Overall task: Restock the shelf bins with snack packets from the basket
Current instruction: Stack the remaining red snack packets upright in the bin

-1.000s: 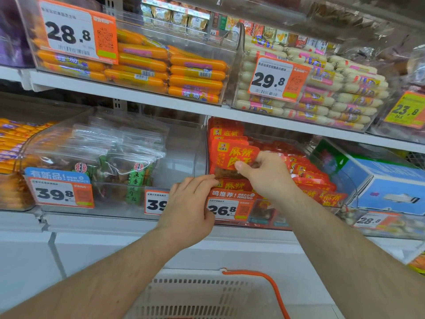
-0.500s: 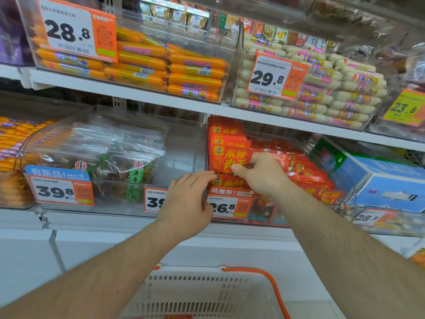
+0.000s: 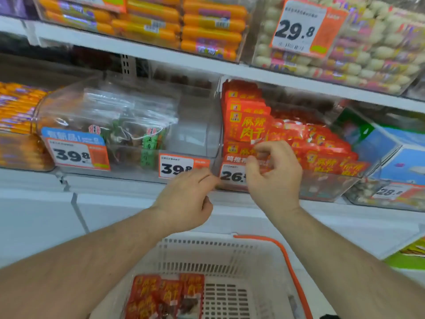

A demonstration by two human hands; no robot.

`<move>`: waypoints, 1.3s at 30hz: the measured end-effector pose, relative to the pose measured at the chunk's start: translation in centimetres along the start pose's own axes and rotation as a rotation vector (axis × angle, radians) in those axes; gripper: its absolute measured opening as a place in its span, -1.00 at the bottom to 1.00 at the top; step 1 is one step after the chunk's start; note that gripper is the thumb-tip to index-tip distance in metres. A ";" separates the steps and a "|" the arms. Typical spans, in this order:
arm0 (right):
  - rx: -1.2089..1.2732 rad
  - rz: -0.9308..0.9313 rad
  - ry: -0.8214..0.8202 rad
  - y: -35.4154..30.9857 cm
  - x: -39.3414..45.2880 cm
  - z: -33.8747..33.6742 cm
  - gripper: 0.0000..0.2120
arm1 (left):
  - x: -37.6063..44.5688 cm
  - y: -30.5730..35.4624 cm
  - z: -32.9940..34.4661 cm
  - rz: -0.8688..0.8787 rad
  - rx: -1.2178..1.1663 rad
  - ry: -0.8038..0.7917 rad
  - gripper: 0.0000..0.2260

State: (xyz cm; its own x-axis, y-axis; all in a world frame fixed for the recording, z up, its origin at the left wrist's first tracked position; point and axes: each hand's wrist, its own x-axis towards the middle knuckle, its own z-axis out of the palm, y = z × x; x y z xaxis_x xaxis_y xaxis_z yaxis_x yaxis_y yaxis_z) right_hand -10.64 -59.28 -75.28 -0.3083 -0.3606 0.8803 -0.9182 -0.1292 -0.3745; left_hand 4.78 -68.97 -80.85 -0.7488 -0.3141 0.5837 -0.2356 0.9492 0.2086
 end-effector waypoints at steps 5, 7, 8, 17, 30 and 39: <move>0.062 0.406 -0.526 0.5 -10.8 4.7 -0.94 | -5.2 -1.2 1.5 -0.392 -0.031 -0.887 -0.66; -0.007 0.606 -0.804 1.7 -15.1 6.2 -0.92 | -7.0 -1.7 2.2 -0.398 0.000 -1.077 -0.73; -0.041 0.671 -0.912 2.2 -17.4 6.9 -0.89 | -7.8 -2.0 2.6 -0.390 0.027 -1.129 -0.76; -0.021 1.161 -1.629 1.2 -36.0 10.3 -0.88 | -11.4 -2.2 5.1 -0.422 0.016 -1.304 -0.87; -0.024 1.155 -1.735 -1.8 -41.1 8.4 -0.79 | -10.9 -2.6 4.9 -0.537 -0.044 -1.273 -0.73; 0.013 1.088 -1.609 2.8 -28.3 5.6 -0.88 | -7.6 -2.3 3.4 -0.632 0.044 -1.242 -0.58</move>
State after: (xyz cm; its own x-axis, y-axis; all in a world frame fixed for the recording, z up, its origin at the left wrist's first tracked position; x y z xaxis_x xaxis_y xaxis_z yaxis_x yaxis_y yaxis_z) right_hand -3.11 -54.59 -102.81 -0.1668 -0.6532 -0.7386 -0.5180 0.6954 -0.4980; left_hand 8.97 -68.70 -88.42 -0.5572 -0.4851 -0.6739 -0.7380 0.6613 0.1343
